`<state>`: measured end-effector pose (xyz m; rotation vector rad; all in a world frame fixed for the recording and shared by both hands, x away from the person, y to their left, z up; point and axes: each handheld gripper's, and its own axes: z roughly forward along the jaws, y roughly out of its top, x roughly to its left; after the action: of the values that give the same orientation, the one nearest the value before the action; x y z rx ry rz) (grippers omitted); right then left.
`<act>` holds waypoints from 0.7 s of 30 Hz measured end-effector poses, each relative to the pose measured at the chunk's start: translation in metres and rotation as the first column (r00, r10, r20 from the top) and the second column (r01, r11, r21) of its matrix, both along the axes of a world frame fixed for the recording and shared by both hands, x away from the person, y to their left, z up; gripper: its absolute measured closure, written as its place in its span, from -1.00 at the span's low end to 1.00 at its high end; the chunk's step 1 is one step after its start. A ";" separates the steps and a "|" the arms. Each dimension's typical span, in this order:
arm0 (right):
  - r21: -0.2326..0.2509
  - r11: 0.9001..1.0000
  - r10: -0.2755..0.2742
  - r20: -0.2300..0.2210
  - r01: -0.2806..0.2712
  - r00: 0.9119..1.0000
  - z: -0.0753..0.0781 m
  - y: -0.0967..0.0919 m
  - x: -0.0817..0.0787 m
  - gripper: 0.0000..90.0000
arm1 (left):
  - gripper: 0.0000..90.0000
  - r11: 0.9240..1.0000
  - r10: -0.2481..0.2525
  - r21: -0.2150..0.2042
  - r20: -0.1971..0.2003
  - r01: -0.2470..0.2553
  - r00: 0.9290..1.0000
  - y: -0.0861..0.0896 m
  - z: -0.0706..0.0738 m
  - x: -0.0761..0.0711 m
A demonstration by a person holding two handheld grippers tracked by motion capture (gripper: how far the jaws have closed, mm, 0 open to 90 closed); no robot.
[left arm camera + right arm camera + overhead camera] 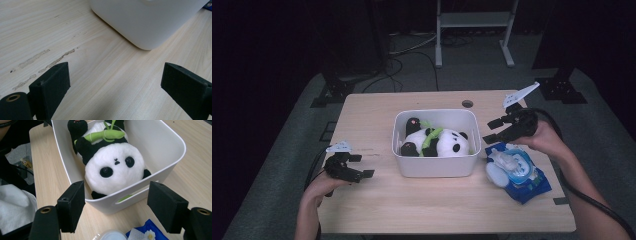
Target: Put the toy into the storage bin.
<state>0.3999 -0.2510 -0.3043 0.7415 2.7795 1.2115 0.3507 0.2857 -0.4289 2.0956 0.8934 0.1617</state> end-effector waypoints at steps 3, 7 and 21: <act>0.004 1.000 -0.009 0.000 0.009 1.000 -0.003 -0.004 -0.002 -0.36 | -0.84 1.000 -0.002 0.002 -0.002 0.002 1.000 0.000 0.000 0.000; 0.008 1.000 -0.022 -0.005 0.022 1.000 -0.007 -0.009 -0.005 -0.39 | -0.84 1.000 0.000 0.002 0.000 0.000 1.000 0.000 -0.001 0.000; 0.031 0.998 -0.055 -0.030 0.056 0.998 -0.027 -0.024 -0.015 -0.39 | -0.84 1.000 -0.002 0.000 0.009 0.002 1.000 0.002 0.001 0.001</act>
<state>0.3852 -0.2752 -0.3313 0.8394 2.7487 1.2485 0.3514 0.2875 -0.4284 2.0937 0.8860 0.1701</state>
